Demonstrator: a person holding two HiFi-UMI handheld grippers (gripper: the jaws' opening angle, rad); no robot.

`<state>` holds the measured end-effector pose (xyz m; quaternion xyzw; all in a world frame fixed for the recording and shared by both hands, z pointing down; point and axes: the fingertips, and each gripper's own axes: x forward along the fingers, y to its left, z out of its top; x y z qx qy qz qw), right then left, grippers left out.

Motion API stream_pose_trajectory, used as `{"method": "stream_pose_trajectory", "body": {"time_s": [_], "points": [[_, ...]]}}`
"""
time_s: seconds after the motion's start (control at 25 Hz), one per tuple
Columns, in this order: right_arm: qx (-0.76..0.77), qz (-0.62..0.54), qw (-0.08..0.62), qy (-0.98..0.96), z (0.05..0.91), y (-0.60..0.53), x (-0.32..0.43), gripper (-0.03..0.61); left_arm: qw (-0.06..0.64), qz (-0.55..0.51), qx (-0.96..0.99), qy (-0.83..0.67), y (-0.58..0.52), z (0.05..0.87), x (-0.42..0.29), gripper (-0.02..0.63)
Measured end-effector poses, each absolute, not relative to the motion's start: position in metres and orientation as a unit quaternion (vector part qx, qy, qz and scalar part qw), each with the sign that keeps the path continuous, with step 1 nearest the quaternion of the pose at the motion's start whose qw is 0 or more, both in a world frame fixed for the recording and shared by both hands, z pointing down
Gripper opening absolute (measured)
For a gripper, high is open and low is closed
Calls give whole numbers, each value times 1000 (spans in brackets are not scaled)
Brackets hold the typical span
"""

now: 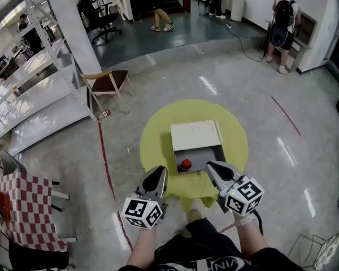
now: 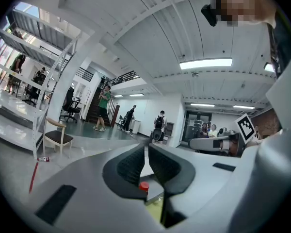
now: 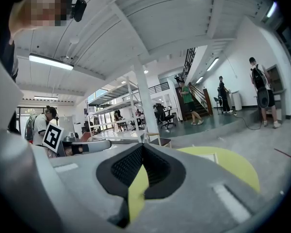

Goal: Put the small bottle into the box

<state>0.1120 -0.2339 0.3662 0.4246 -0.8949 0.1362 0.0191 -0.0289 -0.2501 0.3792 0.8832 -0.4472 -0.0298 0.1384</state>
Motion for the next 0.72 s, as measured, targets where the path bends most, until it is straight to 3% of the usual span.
{"method": "stream_pose_trajectory", "body": {"time_s": [0.72], "points": [[439, 141, 2, -888, 359, -218, 116, 6, 138, -28, 883, -448, -235, 376, -31, 31]]}}
